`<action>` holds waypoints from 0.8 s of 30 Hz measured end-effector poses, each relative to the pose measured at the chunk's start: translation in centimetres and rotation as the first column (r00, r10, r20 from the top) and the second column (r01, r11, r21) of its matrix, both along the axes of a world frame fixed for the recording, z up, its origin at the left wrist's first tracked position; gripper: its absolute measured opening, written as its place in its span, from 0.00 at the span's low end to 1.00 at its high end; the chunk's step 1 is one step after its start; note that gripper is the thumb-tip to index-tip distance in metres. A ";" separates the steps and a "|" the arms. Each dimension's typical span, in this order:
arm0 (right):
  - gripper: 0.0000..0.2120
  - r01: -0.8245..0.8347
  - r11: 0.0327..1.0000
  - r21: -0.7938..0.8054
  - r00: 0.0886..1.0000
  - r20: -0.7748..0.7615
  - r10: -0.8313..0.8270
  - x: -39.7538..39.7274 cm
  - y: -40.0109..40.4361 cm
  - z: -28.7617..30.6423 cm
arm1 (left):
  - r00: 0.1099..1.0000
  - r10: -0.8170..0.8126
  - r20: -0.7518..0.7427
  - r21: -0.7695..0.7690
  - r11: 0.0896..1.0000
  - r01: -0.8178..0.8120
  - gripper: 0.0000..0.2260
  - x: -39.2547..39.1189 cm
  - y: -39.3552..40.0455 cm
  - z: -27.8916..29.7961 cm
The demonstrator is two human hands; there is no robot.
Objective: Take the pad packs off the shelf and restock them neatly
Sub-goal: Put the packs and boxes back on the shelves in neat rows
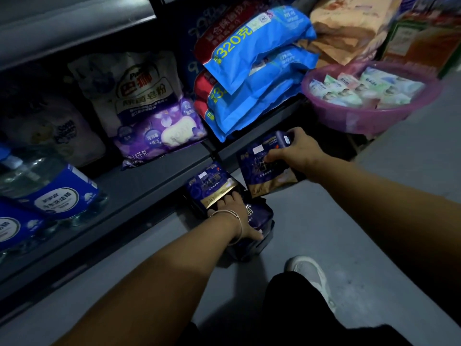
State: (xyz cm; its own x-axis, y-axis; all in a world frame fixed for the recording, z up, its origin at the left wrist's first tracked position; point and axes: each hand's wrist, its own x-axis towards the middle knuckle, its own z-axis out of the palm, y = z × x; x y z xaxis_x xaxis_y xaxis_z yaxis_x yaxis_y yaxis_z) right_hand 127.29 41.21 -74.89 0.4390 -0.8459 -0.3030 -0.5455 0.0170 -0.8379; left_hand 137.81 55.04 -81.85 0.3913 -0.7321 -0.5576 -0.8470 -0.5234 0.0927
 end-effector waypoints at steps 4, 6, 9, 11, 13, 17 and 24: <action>0.35 -0.035 0.998 0.044 0.997 0.066 0.032 -0.4 -0.4 0.8 | 0.999 -0.032 -0.003 -0.050 0.998 0.032 0.47 1.4 -0.4 0.5; 0.37 -0.078 0.994 0.078 0.991 0.116 0.069 -0.6 -0.5 1.6 | 0.997 -0.046 -0.065 -0.064 0.997 0.041 0.52 2.5 -0.4 2.1; 0.41 -0.123 0.986 0.116 0.974 0.202 0.097 -0.3 0.0 3.4 | 0.993 -0.096 -0.071 -0.046 0.995 0.093 0.44 4.3 0.0 5.7; 0.43 -0.160 0.982 0.102 0.962 0.241 0.132 0.0 0.3 4.8 | 0.989 -0.133 -0.058 -0.047 0.990 0.130 0.39 5.1 0.7 8.7; 0.46 -0.216 0.974 0.064 0.945 0.264 0.192 0.6 0.9 6.6 | 0.988 -0.146 -0.054 -0.048 0.988 0.144 0.36 6.0 1.7 11.4; 0.47 -0.289 0.956 -0.053 0.908 0.300 0.292 1.6 2.8 11.0 | 0.993 -0.113 -0.025 -0.096 0.989 0.110 0.36 7.6 4.1 16.2; 0.46 -0.337 0.903 -0.267 0.810 0.408 0.423 2.6 6.0 19.3 | 0.992 -0.089 0.087 -0.226 0.968 0.107 0.30 8.6 7.9 25.8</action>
